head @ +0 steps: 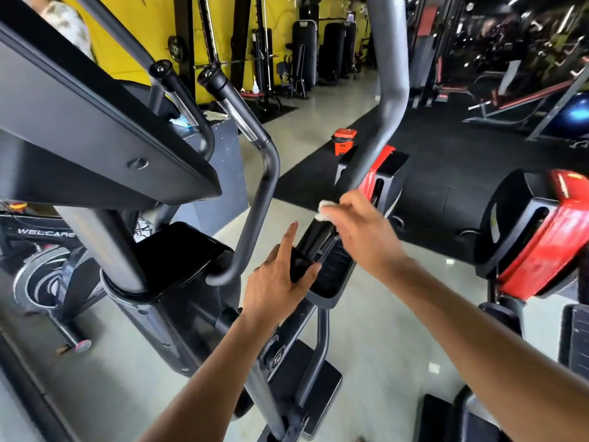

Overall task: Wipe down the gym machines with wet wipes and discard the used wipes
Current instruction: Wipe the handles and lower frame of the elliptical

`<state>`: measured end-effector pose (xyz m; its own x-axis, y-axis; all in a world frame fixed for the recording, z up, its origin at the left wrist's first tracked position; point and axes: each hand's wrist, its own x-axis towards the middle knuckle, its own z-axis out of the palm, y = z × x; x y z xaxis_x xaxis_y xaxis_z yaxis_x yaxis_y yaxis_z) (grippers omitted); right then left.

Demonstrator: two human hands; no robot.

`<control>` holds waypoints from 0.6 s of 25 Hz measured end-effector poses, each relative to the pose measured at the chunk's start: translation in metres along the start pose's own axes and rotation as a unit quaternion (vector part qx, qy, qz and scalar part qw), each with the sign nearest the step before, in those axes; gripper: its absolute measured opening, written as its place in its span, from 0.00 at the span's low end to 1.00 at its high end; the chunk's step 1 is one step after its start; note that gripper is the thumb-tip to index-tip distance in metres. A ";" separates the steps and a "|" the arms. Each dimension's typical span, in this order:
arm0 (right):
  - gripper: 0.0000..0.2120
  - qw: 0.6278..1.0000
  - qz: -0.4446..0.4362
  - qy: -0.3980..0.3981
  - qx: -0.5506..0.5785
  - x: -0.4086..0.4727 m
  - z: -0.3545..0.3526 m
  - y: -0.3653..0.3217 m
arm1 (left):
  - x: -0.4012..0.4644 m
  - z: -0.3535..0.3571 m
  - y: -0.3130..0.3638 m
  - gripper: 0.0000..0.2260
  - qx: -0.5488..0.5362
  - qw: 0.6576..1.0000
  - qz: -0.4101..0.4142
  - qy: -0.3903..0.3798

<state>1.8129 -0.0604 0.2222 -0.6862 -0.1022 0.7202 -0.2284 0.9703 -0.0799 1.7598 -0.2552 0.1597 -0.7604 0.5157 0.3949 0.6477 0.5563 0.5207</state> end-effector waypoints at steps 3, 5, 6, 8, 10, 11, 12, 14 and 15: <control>0.08 0.996 0.059 0.069 -0.025 0.040 -0.034 0.037 | 0.006 -0.005 -0.002 0.38 -0.015 0.999 -0.011 -0.027; 0.09 0.988 0.085 0.115 -0.055 0.057 -0.047 0.054 | 0.016 -0.010 0.001 0.39 -0.009 0.998 -0.016 -0.052; 0.09 0.985 0.093 0.134 -0.053 0.057 -0.045 0.054 | 0.022 -0.010 0.005 0.39 -0.014 0.998 -0.012 -0.058; 0.08 0.987 0.090 0.134 -0.019 0.045 -0.027 0.040 | 0.032 -0.007 0.012 0.38 -0.031 0.998 0.011 -0.049; 0.08 0.993 0.058 0.097 0.018 0.027 -0.007 0.022 | 0.037 -0.004 0.020 0.37 -0.004 0.999 0.015 -0.035; 0.08 0.996 0.039 0.079 0.029 0.021 -0.004 0.018 | 0.037 -0.002 0.022 0.37 0.013 0.999 0.011 -0.031; 0.07 0.997 0.026 0.063 0.031 0.019 -0.006 0.019 | 0.036 -0.001 0.023 0.37 0.023 0.999 0.010 -0.031; 0.08 0.999 0.030 0.037 0.012 0.030 -0.019 0.027 | 0.034 -0.002 0.022 0.37 0.023 0.999 0.006 -0.040; 0.09 0.999 0.043 0.030 -0.007 0.040 -0.028 0.032 | 0.033 -0.004 0.022 0.37 0.021 0.999 0.006 -0.043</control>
<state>1.7976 -0.0270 0.2678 -0.6604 -0.0062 0.7509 -0.1616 0.9777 -0.1340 1.7485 -0.2280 0.1871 -0.7473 0.5750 0.3331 0.6589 0.5764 0.4833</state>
